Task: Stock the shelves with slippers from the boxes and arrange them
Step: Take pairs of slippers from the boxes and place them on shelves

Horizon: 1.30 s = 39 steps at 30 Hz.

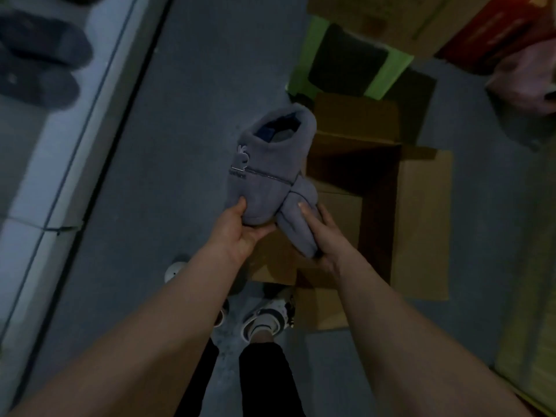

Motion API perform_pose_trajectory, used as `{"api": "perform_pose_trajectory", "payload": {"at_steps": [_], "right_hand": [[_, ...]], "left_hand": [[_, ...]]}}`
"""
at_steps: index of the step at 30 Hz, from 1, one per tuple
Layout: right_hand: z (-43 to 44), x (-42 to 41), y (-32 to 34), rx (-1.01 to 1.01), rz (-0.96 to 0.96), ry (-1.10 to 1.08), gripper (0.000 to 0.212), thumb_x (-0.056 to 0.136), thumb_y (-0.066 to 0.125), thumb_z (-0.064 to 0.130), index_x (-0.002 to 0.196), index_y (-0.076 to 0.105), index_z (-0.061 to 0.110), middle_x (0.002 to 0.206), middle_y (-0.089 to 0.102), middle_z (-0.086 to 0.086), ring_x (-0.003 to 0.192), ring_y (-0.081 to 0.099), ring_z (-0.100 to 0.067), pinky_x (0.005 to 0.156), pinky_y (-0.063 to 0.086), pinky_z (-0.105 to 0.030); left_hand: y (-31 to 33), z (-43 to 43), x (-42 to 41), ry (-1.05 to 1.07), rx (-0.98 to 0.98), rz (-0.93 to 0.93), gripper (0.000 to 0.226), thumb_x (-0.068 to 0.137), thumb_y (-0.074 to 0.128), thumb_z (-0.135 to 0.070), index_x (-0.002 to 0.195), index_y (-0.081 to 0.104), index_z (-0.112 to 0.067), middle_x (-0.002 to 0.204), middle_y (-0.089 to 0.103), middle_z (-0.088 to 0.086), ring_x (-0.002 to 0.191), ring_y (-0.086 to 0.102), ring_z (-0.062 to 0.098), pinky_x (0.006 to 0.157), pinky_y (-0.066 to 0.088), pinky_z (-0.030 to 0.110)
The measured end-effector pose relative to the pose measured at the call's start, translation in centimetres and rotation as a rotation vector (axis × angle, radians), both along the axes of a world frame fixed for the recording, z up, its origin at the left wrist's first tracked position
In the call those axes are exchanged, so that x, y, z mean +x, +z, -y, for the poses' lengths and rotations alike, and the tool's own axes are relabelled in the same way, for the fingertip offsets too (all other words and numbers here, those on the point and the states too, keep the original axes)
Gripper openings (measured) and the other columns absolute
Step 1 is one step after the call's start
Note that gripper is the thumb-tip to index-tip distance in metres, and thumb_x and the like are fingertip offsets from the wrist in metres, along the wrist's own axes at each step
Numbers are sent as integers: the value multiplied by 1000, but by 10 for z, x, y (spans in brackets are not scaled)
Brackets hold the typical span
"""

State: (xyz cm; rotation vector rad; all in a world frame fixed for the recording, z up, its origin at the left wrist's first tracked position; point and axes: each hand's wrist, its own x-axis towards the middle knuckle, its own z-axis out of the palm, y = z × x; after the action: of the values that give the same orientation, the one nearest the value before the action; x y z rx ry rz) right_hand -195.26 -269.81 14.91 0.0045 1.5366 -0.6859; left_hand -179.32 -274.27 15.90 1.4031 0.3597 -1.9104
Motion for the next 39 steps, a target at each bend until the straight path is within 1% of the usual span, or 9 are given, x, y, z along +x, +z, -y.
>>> {"api": "perform_pose_trajectory", "payload": {"at_steps": [3, 5, 12, 17, 22, 28, 32, 35, 39], "right_hand": [[18, 25, -4, 43, -91, 31, 109, 64, 89, 41, 153, 29, 21, 141, 53, -8, 118, 60, -32, 93, 54, -44], [28, 46, -5, 45, -92, 46, 84, 69, 87, 33, 139, 50, 8, 131, 62, -12, 110, 65, -29, 87, 56, -38], [62, 118, 2, 14, 146, -25, 54, 80, 77, 28, 129, 61, 12, 115, 72, -12, 99, 72, -27, 69, 60, -32], [97, 177, -1, 7, 122, 70, 51, 87, 72, 20, 134, 57, 8, 118, 70, -15, 101, 70, -31, 69, 59, -34], [126, 235, 3, 17, 119, 219, 38, 85, 73, 16, 119, 65, 1, 110, 72, -20, 99, 70, -34, 66, 60, -36], [160, 305, -15, 53, 46, 398, 13, 87, 69, 24, 93, 63, 14, 60, 64, -2, 53, 60, -18, 50, 52, -26], [175, 344, -35, 55, 116, 511, 16, 91, 66, 30, 96, 57, 18, 69, 56, -9, 54, 47, -20, 51, 49, -27], [191, 368, -50, -11, 141, 634, 23, 95, 63, 25, 115, 54, 16, 88, 61, -11, 60, 58, -20, 48, 50, -26], [218, 400, -82, -109, 166, 792, 46, 89, 67, 4, 130, 49, 17, 105, 66, -8, 75, 69, -18, 66, 61, -32]], "left_hand": [[0, 8, 33, 71, -25, 16, 39, 102, 45, -27, 137, 49, -11, 133, 56, 14, 112, 58, 35, 94, 46, 61], [0, 12, 54, 119, -33, 33, 40, 102, 46, -28, 137, 50, -10, 133, 57, 14, 114, 59, 34, 96, 46, 59], [1, 31, 137, 312, -30, 122, 35, 100, 49, -19, 132, 53, -6, 123, 63, 13, 100, 65, 28, 69, 61, 39], [-5, 36, 205, 361, 21, 213, 38, 99, 52, -20, 134, 53, -7, 128, 61, 15, 116, 60, 32, 94, 52, 44], [-11, 37, 270, 396, 86, 303, 34, 93, 60, -22, 125, 57, -10, 123, 62, 9, 100, 63, 24, 80, 54, 32], [-29, 36, 328, 460, 61, 309, 11, 96, 57, -18, 105, 61, -19, 99, 66, 0, 88, 62, 15, 68, 51, 25], [-51, 35, 361, 568, 79, 309, 11, 95, 54, -10, 102, 60, -16, 99, 65, 3, 86, 63, 16, 66, 53, 25], [-73, 37, 383, 684, 81, 325, 17, 94, 52, -1, 105, 60, -11, 108, 64, 10, 88, 63, 19, 72, 55, 27], [-109, 45, 417, 774, 51, 373, 36, 96, 50, 0, 131, 52, -8, 129, 59, 12, 95, 63, 20, 77, 52, 28]]}}
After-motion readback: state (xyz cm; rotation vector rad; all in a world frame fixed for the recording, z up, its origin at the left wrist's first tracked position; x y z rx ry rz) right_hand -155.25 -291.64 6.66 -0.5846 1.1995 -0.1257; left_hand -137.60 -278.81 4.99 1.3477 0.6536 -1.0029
